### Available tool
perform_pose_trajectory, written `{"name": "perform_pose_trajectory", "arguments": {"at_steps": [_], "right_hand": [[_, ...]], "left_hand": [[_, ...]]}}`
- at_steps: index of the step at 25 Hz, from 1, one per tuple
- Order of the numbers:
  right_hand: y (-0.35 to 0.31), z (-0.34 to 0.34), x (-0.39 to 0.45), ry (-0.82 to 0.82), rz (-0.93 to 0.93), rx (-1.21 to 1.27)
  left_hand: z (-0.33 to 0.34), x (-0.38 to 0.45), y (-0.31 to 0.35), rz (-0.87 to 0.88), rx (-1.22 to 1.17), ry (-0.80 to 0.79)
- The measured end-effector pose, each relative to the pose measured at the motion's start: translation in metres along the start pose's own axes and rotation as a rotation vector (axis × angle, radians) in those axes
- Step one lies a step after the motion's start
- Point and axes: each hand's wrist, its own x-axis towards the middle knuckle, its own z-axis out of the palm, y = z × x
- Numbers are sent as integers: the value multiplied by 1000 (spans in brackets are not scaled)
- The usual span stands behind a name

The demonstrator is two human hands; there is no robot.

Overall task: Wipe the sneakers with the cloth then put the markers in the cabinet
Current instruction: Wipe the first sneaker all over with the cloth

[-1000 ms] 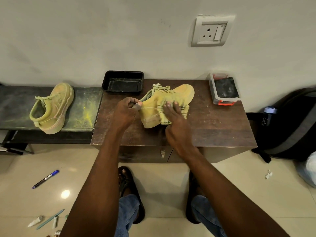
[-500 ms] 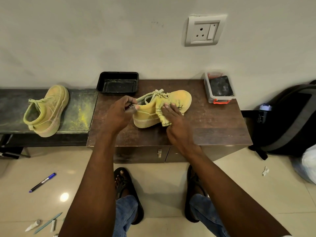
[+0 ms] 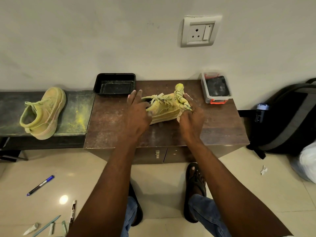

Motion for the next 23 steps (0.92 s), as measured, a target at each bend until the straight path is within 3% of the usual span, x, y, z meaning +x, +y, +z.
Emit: {"name": "perform_pose_trajectory", "arguments": {"at_steps": [7,12,16,20,23], "right_hand": [[0,-17,11,-4,-62,-26],[-2,-19,4,-143,-142,-368],[1,-20,9,-114,-50,-417],[-9,-25,7,-43,-2,-317],[-2,-26,9,-18,74,-252]], "left_hand": [[-27,1,-29,264,-52,-44],[-31,-4,-27,92,36,182],[-14,-5,-4,-176,-59,136],[-6,-4,4,-139,-85,137],[-7,-3,3,-64,-203,-13]]}}
